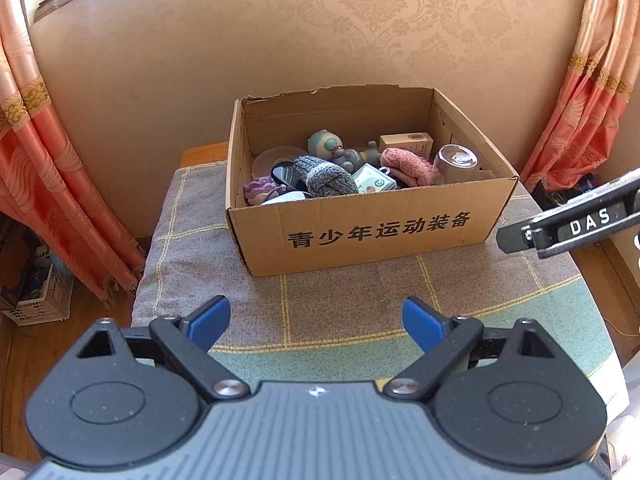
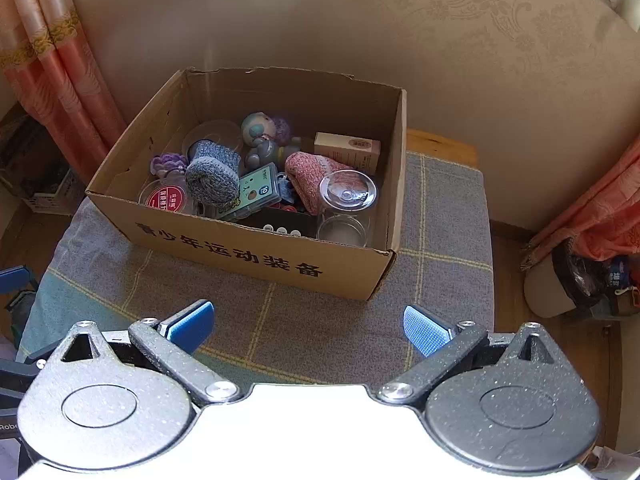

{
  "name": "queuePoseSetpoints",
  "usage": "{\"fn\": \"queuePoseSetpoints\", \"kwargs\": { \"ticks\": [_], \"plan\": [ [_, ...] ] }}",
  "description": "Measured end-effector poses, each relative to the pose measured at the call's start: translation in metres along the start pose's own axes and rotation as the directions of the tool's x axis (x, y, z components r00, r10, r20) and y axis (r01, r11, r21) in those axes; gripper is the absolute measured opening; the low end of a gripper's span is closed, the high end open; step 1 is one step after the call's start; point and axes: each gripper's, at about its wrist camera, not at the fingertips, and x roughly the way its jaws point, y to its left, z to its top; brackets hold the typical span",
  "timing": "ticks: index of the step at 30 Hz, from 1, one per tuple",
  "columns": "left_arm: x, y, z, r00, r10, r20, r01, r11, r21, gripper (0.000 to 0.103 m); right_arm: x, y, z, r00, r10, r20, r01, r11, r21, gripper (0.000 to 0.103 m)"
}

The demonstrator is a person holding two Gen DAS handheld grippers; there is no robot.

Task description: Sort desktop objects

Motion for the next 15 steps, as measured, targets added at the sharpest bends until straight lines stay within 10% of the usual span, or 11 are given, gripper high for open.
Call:
{"fn": "queuePoseSetpoints", "kwargs": {
  "ticks": [15],
  "plan": [
    [-0.011, 0.001, 0.009, 1.0, 0.015, 0.013, -0.015, 0.999, -0.043, 0.093, -0.031, 0.014, -0.046, 0.999, 0.028, 0.032, -0.032, 0.987, 0.154, 0.103]
  ]
}}
